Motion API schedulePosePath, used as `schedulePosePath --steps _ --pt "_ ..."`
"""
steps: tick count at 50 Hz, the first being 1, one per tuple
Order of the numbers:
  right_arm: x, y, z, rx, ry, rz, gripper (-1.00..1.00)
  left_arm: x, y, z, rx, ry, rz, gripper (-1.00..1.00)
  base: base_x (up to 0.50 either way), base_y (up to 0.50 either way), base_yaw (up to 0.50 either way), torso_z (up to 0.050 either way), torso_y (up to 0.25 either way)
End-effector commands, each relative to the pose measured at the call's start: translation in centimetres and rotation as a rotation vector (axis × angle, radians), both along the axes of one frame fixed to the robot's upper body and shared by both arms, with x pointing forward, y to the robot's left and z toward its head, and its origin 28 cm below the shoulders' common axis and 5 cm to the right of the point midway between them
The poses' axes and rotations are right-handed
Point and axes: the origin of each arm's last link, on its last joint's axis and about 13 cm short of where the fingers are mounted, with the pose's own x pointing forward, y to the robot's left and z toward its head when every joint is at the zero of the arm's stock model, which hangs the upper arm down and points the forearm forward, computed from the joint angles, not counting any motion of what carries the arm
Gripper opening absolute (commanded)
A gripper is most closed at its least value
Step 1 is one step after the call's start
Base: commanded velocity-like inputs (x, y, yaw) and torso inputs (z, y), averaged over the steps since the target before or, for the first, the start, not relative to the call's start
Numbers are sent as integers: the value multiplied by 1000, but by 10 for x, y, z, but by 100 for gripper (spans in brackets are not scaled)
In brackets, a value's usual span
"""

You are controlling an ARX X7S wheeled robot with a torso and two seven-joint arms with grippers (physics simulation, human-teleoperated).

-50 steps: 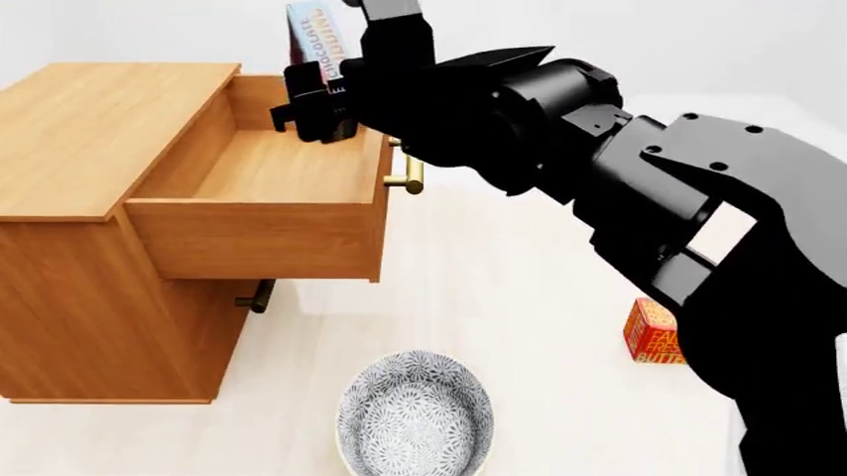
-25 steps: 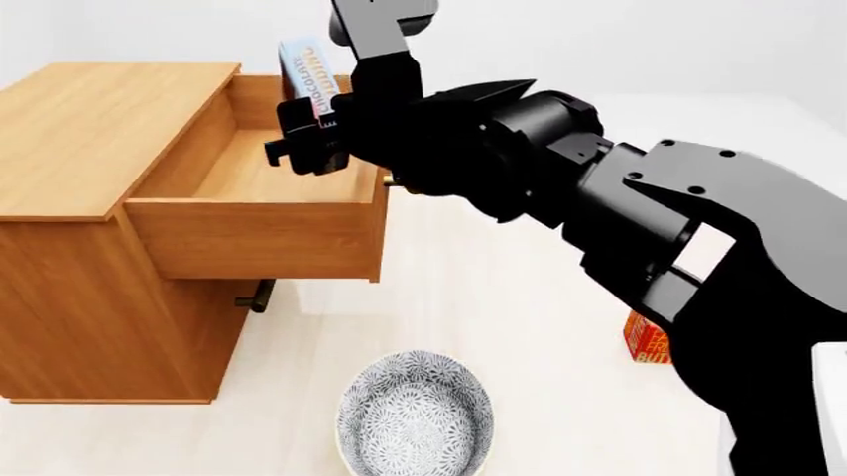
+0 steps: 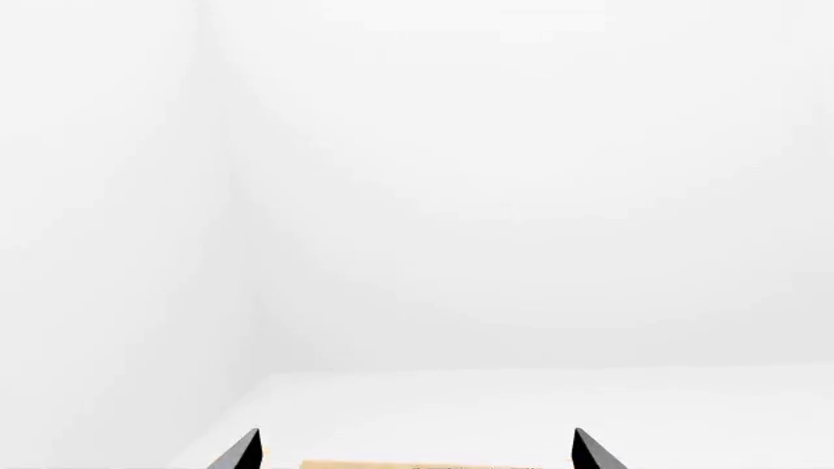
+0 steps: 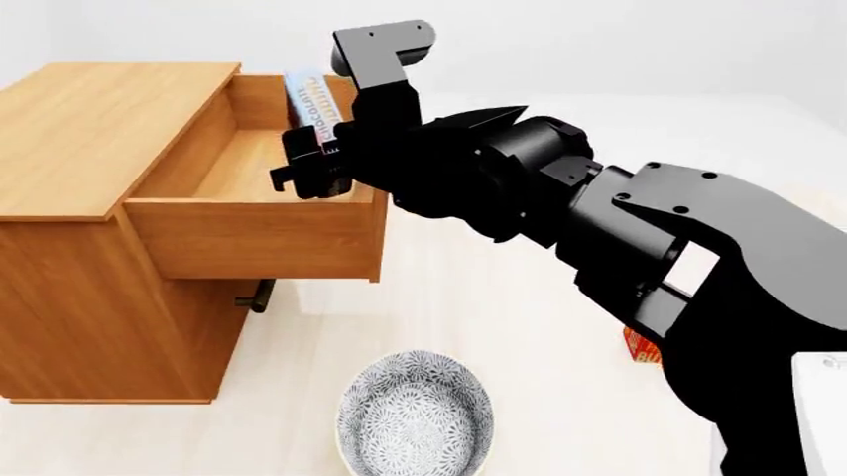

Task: Put the chocolate pudding in the top drawer of the cabinet and close it.

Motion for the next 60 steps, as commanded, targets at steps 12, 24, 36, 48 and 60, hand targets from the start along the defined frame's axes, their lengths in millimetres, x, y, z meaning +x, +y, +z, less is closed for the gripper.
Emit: schedulePosePath --steps 12,24,36,48,60 --pt "0 -1 -8 -6 22 8 100 3 1 -3 -1 6 2 100 0 0 0 0 0" --pt "0 -1 -7 -7 24 9 100 4 1 -4 -2 6 0 100 0 0 0 0 0" --pt "3 -4 27 35 -41 -14 100 5 1 -5 -1 7 -1 100 0 0 0 0 0" --pt "8 -20 79 69 -138 -80 100 10 -5 -6 -5 12 -10 100 0 0 0 0 0" --pt "23 -53 95 63 -171 -193 100 12 -20 -10 -18 23 -71 100 0 0 0 0 0"
